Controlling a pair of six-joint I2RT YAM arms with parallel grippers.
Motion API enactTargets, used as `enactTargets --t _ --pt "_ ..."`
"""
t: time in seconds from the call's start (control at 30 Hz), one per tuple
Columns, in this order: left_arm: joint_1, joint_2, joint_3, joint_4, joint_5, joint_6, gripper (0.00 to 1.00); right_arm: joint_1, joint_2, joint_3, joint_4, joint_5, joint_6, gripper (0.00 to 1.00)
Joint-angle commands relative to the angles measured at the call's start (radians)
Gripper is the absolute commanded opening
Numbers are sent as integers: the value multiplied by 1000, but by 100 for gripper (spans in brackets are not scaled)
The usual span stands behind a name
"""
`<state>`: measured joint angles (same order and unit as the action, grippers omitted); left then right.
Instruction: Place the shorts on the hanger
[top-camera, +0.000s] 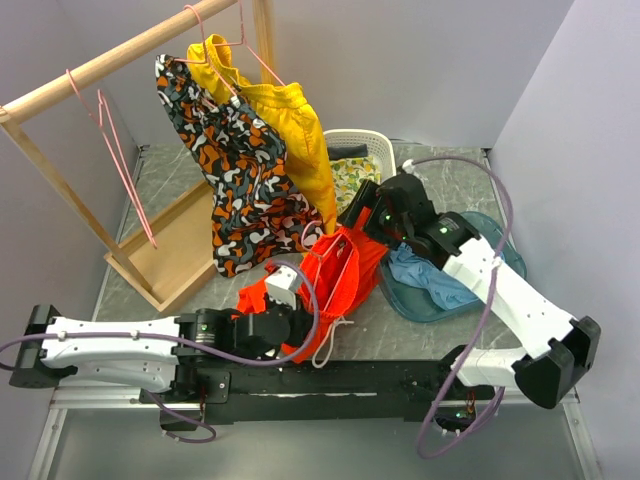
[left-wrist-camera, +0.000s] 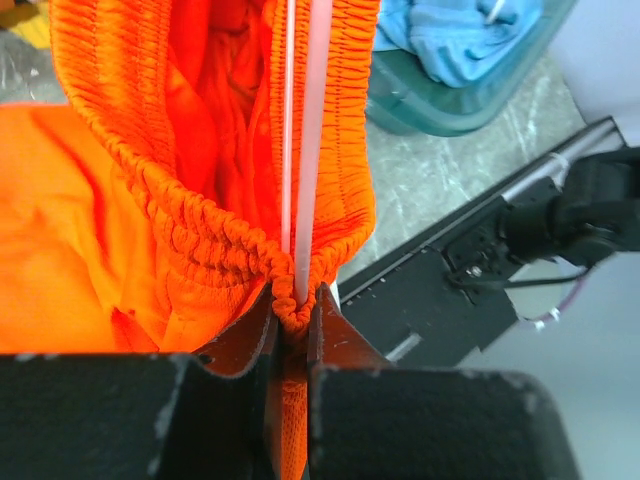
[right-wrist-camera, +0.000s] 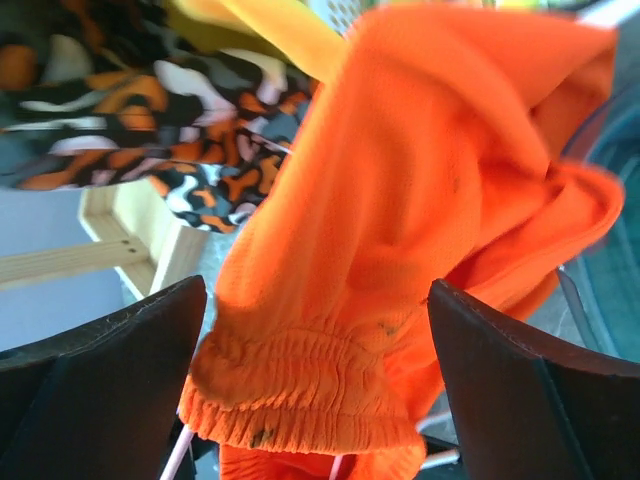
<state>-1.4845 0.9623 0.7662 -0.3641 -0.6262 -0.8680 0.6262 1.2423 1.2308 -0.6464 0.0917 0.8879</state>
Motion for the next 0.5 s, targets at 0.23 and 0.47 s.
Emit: enactTargets --t 0.23,0.47 --pt "-77 -120 257 -260 -18 60 1 -31 -122 220 -64 223 -155 100" --pt "-92 -175 366 -427 12 86 1 -216 -139 216 16 160 -179 100"
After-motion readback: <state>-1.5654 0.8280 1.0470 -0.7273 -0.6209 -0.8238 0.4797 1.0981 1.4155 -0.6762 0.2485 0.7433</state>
